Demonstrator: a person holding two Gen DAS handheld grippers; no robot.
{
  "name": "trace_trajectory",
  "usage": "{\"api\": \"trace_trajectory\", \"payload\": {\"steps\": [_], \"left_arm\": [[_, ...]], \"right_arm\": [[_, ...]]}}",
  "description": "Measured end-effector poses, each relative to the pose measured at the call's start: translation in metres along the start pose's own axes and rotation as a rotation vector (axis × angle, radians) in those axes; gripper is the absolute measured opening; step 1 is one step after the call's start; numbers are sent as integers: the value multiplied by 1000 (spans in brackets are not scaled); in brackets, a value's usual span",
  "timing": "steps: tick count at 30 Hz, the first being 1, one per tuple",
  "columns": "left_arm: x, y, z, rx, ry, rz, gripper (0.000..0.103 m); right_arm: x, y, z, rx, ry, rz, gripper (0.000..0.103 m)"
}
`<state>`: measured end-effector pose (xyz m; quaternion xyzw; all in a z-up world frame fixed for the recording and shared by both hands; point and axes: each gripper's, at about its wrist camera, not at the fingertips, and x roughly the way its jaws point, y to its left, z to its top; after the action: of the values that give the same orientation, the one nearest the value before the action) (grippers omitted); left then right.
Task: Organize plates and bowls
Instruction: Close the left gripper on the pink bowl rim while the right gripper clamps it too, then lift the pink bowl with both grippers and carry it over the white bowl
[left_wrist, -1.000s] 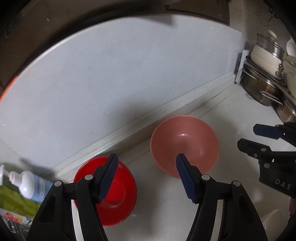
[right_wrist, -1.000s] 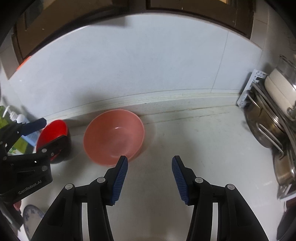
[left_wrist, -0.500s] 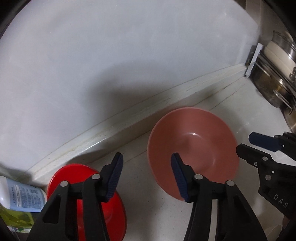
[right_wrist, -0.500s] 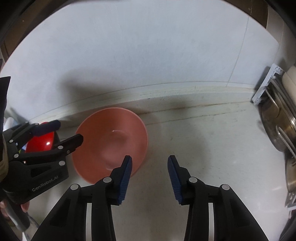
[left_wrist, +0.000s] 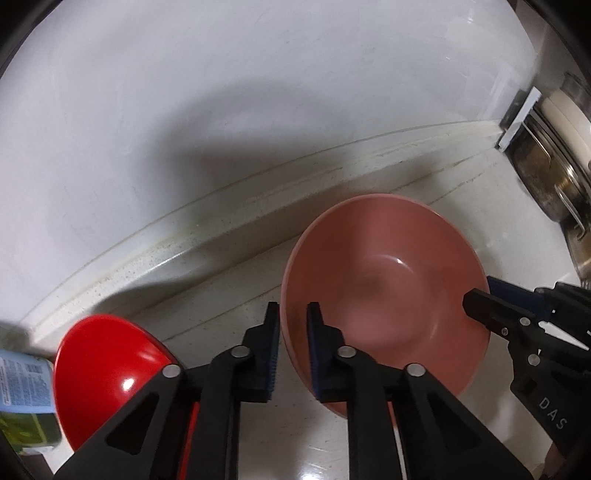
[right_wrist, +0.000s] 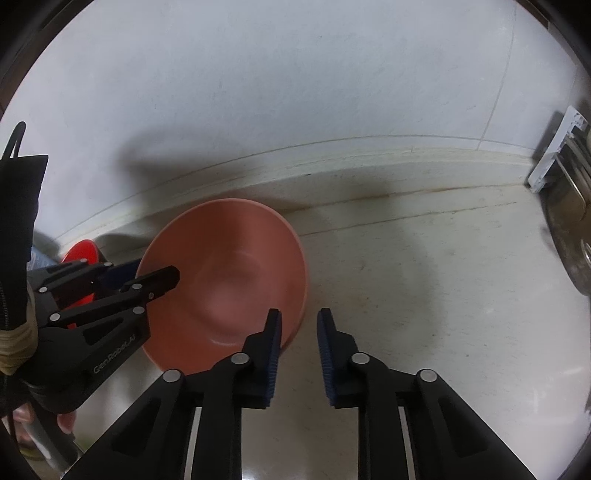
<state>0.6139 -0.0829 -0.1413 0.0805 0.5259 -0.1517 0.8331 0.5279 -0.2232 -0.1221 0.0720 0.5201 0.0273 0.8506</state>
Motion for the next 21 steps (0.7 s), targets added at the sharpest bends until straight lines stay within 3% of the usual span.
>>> {"api": "trace_trajectory", "payload": {"steps": [13, 21], "left_arm": [[-8, -2, 0, -44, -4, -10, 11], [-35, -15, -7, -55, -20, -19, 11]], "right_arm": [[6, -6, 3, 57, 9, 28, 14], [-17, -8, 0, 84, -14, 28, 14]]}}
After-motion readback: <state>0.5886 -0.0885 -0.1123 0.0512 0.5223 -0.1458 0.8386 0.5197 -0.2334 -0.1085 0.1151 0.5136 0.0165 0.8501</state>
